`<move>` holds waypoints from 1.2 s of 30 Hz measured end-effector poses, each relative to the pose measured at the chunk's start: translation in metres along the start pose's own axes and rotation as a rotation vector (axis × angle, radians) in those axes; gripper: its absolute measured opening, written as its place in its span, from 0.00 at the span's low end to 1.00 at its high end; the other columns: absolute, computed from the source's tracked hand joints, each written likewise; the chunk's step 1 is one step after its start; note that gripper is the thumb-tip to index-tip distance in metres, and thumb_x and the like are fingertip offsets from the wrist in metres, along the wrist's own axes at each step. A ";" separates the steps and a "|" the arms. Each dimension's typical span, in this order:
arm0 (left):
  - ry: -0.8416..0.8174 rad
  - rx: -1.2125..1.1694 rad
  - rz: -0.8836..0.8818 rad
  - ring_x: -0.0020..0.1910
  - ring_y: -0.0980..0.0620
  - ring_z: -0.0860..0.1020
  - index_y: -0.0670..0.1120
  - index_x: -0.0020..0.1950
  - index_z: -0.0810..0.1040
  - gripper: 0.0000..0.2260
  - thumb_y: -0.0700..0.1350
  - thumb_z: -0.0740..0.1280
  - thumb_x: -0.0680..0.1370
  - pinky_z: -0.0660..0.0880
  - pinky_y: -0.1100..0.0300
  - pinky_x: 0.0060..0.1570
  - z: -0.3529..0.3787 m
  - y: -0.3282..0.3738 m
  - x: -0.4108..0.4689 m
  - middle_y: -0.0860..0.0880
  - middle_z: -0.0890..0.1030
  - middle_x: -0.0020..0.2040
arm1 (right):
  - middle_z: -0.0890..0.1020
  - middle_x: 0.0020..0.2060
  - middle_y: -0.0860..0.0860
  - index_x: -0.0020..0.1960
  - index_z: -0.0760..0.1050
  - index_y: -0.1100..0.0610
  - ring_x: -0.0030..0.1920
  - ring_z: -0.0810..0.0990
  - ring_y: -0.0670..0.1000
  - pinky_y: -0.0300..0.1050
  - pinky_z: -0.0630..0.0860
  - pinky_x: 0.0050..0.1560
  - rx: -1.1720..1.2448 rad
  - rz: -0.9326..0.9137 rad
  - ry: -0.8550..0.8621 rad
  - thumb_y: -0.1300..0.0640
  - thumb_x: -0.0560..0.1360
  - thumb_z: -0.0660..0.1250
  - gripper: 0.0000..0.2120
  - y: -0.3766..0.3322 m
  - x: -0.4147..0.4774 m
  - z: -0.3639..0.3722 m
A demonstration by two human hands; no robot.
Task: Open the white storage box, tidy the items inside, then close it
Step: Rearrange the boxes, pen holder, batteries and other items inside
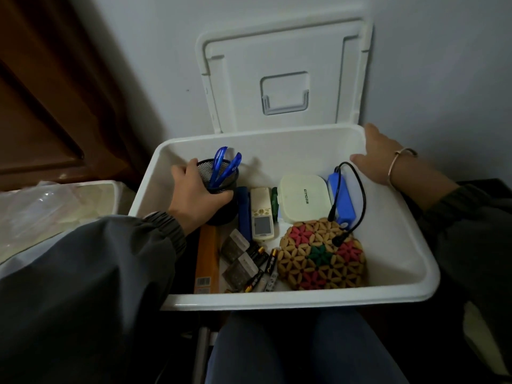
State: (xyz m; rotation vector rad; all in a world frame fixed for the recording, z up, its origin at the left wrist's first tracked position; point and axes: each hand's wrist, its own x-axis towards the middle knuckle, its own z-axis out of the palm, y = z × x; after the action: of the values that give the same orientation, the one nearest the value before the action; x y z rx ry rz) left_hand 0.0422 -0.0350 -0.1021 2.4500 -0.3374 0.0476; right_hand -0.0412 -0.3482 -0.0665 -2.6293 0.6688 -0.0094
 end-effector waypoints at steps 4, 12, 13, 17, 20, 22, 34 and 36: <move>0.019 -0.029 0.020 0.57 0.53 0.67 0.42 0.73 0.60 0.42 0.52 0.77 0.66 0.65 0.66 0.58 0.002 0.002 0.000 0.45 0.63 0.66 | 0.74 0.57 0.65 0.70 0.55 0.62 0.51 0.75 0.61 0.47 0.67 0.46 -0.002 0.005 0.009 0.58 0.78 0.59 0.24 -0.002 -0.004 -0.001; 0.022 -0.050 0.029 0.59 0.51 0.68 0.41 0.72 0.60 0.42 0.50 0.78 0.65 0.65 0.65 0.60 0.014 0.014 0.001 0.44 0.62 0.66 | 0.76 0.54 0.65 0.70 0.55 0.62 0.43 0.70 0.57 0.46 0.66 0.43 -0.035 -0.024 0.030 0.60 0.78 0.58 0.23 -0.003 -0.005 -0.001; 0.031 -0.043 0.030 0.60 0.50 0.69 0.41 0.72 0.61 0.42 0.50 0.78 0.65 0.65 0.65 0.59 0.014 0.013 0.000 0.44 0.62 0.66 | 0.76 0.53 0.65 0.70 0.55 0.62 0.42 0.70 0.57 0.46 0.66 0.43 -0.034 -0.024 0.033 0.60 0.78 0.58 0.23 -0.002 -0.004 0.000; 0.053 -0.053 0.028 0.59 0.50 0.70 0.42 0.71 0.61 0.41 0.51 0.77 0.65 0.69 0.63 0.59 0.004 0.012 0.000 0.45 0.63 0.65 | 0.76 0.54 0.64 0.70 0.56 0.62 0.43 0.71 0.57 0.47 0.67 0.43 -0.040 -0.023 0.037 0.58 0.78 0.59 0.23 -0.001 -0.004 0.001; 0.135 -0.102 0.020 0.56 0.52 0.71 0.42 0.70 0.63 0.40 0.52 0.77 0.64 0.69 0.63 0.58 -0.009 0.015 0.004 0.45 0.64 0.64 | 0.71 0.61 0.64 0.70 0.58 0.62 0.57 0.72 0.63 0.55 0.71 0.56 -0.099 -0.043 0.083 0.54 0.76 0.62 0.26 -0.001 -0.005 0.000; 0.210 -0.119 0.038 0.56 0.53 0.70 0.42 0.69 0.64 0.39 0.52 0.77 0.64 0.68 0.65 0.58 -0.019 0.015 0.006 0.45 0.63 0.64 | 0.70 0.64 0.63 0.70 0.61 0.62 0.64 0.68 0.64 0.58 0.67 0.62 -0.207 -0.178 0.230 0.53 0.75 0.64 0.27 -0.007 -0.011 -0.003; 0.283 -0.354 -0.040 0.52 0.60 0.70 0.45 0.69 0.64 0.40 0.55 0.76 0.63 0.66 0.78 0.46 -0.039 0.004 0.018 0.51 0.63 0.61 | 0.83 0.46 0.53 0.51 0.79 0.57 0.48 0.80 0.53 0.46 0.76 0.49 -0.373 -0.828 -0.360 0.49 0.77 0.60 0.14 -0.132 -0.057 0.087; 0.285 -0.372 -0.039 0.50 0.61 0.71 0.45 0.70 0.64 0.41 0.56 0.76 0.63 0.66 0.79 0.45 -0.041 0.003 0.019 0.52 0.63 0.60 | 0.85 0.40 0.56 0.44 0.81 0.63 0.41 0.83 0.54 0.45 0.77 0.42 -0.272 -0.671 -0.499 0.51 0.76 0.61 0.16 -0.137 -0.060 0.102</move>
State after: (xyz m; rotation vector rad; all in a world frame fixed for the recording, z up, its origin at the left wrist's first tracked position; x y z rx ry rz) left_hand 0.0621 -0.0162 -0.0656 2.0458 -0.1552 0.2888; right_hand -0.0207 -0.1713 -0.0978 -2.8092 -0.4093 0.5492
